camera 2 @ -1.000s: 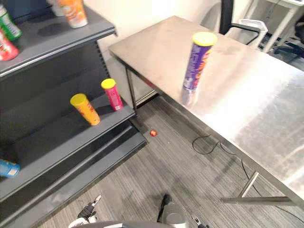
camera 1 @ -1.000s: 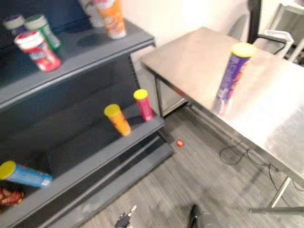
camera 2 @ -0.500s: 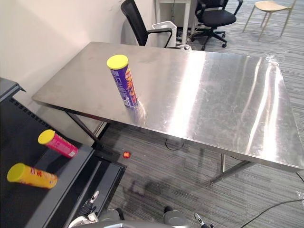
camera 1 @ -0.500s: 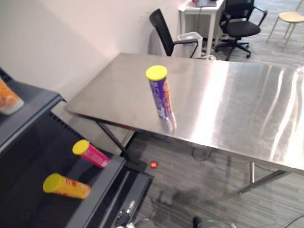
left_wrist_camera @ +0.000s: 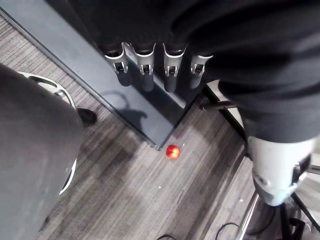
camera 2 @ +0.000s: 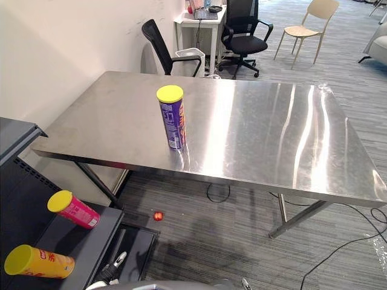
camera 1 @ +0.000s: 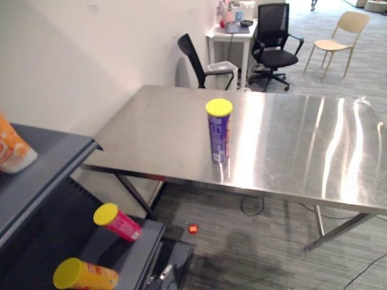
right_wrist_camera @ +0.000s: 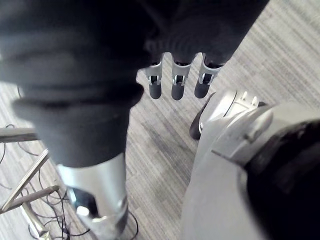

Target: Put the gum and the chips on the shelf.

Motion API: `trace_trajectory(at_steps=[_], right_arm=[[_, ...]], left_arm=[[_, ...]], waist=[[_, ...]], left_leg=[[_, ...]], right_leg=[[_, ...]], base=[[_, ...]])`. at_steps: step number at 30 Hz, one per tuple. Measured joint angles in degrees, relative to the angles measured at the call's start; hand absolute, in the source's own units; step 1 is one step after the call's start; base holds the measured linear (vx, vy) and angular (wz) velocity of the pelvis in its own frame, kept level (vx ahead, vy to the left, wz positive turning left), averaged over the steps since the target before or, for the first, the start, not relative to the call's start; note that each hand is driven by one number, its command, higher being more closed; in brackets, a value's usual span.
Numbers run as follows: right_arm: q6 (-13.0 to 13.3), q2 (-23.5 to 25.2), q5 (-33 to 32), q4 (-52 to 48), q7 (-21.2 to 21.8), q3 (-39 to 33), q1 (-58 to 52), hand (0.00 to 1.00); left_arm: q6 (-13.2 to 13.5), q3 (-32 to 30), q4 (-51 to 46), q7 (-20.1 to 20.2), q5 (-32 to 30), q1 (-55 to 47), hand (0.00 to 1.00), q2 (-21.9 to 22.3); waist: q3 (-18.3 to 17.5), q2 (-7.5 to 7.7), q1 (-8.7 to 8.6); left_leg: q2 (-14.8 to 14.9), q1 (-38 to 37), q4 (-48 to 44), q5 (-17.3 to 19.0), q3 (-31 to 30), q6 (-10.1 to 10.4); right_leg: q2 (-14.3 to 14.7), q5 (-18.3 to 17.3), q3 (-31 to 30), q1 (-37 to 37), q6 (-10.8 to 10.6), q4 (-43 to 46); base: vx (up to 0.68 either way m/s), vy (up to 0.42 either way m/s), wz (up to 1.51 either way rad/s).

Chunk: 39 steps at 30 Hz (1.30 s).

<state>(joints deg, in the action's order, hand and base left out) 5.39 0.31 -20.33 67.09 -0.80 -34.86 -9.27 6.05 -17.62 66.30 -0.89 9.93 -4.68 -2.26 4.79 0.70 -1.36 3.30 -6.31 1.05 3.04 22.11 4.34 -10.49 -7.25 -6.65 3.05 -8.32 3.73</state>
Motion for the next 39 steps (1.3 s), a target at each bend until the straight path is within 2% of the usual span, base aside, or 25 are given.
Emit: trace_trajectory(at_steps=[4, 11, 12, 16, 19, 25, 26, 27, 30, 33, 39], right_arm=[[0.0, -1.7, -0.6, 1.2, 0.0, -4.4, 0.7, 0.0], [0.5, -5.5, -5.0, 0.8, -0.8, -15.2, 2.6, 0.0], [0.7, -6.6, -5.7, 0.6, -1.4, -18.9, 3.8, 0.0], [1.3, -10.1, -8.0, -1.9, -2.8, -23.6, 5.9, 0.0], [2.7, -12.2, -9.6, -6.0, -4.5, -24.0, 6.1, 0.0], [5.7, -13.3, -10.0, -24.8, -9.3, -25.6, 8.1, 0.0], [6.3, -13.3, -9.9, -27.6, -10.5, -25.6, 8.5, 0.0], [8.0, -13.3, -9.9, -32.0, -12.7, -25.7, 9.2, 0.0], [9.8, -13.4, -9.4, -41.4, -16.2, -25.6, 11.2, 0.0], [10.4, -13.9, -6.3, -49.1, -18.7, -22.4, 12.2, 0.0], [10.4, -12.4, 0.0, -62.6, -17.7, -13.7, 12.8, 0.0]], left_arm=[[0.0, 0.2, 1.0, 0.1, 0.0, 0.0, 0.0, 0.0], [0.0, -0.8, 1.0, 0.8, 0.0, 0.0, 0.0, -0.4], [0.0, -0.8, 0.9, 0.9, 0.0, 0.0, 0.0, -0.4], [0.0, -0.6, 0.9, 1.1, -0.3, 0.0, 0.0, -0.4], [0.0, -0.2, 0.8, 1.1, -1.4, 0.0, 0.0, -0.4], [0.0, -0.2, 0.2, 1.0, -2.2, -0.4, 0.0, -0.4], [0.0, -0.1, -0.1, 1.0, -2.3, -0.6, 0.0, -0.4], [0.0, -0.2, -0.4, 1.0, -2.3, -0.9, 0.0, -0.3], [0.0, -0.1, -0.8, 0.8, -2.3, -1.3, 0.0, -0.2], [-0.2, 0.0, -1.1, 0.7, -2.5, -1.3, 0.0, -0.2], [-0.4, 1.7, -3.1, -0.1, -4.6, -1.7, 0.0, 0.5]], waist=[[-0.4, -0.46, 0.08], [-0.8, 0.55, 0.1], [-0.8, 0.54, 0.05], [-0.9, 0.34, -0.09], [-0.9, 0.32, -0.09], [-1.3, -0.34, -0.19], [-1.3, -0.41, -0.25], [-1.4, -0.51, -0.42], [-1.6, -0.76, -0.42], [-1.7, -0.67, -0.26], [-2.0, -0.63, -0.16]], left_leg=[[0.0, -0.3, 1.0, -0.2, -0.7, 0.0], [-0.1, -0.3, 1.9, 0.0, -0.4, 0.2], [0.0, -0.4, 1.9, 0.1, -0.4, 0.2], [0.4, -1.2, 1.8, 0.7, -0.7, 0.3], [0.4, -1.3, 1.6, 1.2, -0.7, 0.4], [0.1, -0.4, 0.8, 1.9, -0.2, 0.4], [0.1, -0.2, 0.8, 1.9, -0.2, 0.4], [0.1, 0.1, 0.8, 1.8, -0.1, 0.4], [0.3, 0.1, 0.8, 1.8, 0.2, 0.4], [0.4, 0.1, 0.8, 1.8, 0.5, 0.4], [0.5, 0.2, 1.8, 1.6, 0.5, 0.1]], right_leg=[[0.3, 0.1, 0.3, 0.2, -0.1, -0.7], [0.4, 0.8, 0.0, 0.2, -0.3, -2.6], [0.5, 1.4, 0.0, 0.2, -0.2, -2.9], [0.9, 1.9, -0.2, 0.2, 0.1, -2.6], [0.8, 1.9, -0.1, 0.1, 0.1, -2.4], [0.5, 1.9, -0.1, -1.4, 0.1, -2.1], [0.5, 1.9, -0.1, -1.7, 0.1, -2.2], [0.5, 2.0, -0.1, -2.0, -0.1, -2.3], [0.6, 2.1, -0.2, -2.0, -0.3, -2.6], [0.7, 2.3, -0.2, -2.1, -0.5, -2.6], [0.9, 3.8, 0.5, -2.6, -1.1, -2.8]], base=[[0.01, -0.037, 0.0], [0.04, -0.008, -0.06], [0.06, -0.022, -0.2], [0.03, -0.034, -0.2], [-0.02, -0.017, -0.03], [-0.06, -0.035, -0.12], [-0.05, -0.049, -0.06], [-0.04, -0.048, -0.05], [-0.02, -0.046, -0.04], [0.0, -0.04, -0.05], [0.0, -0.016, -0.01]])
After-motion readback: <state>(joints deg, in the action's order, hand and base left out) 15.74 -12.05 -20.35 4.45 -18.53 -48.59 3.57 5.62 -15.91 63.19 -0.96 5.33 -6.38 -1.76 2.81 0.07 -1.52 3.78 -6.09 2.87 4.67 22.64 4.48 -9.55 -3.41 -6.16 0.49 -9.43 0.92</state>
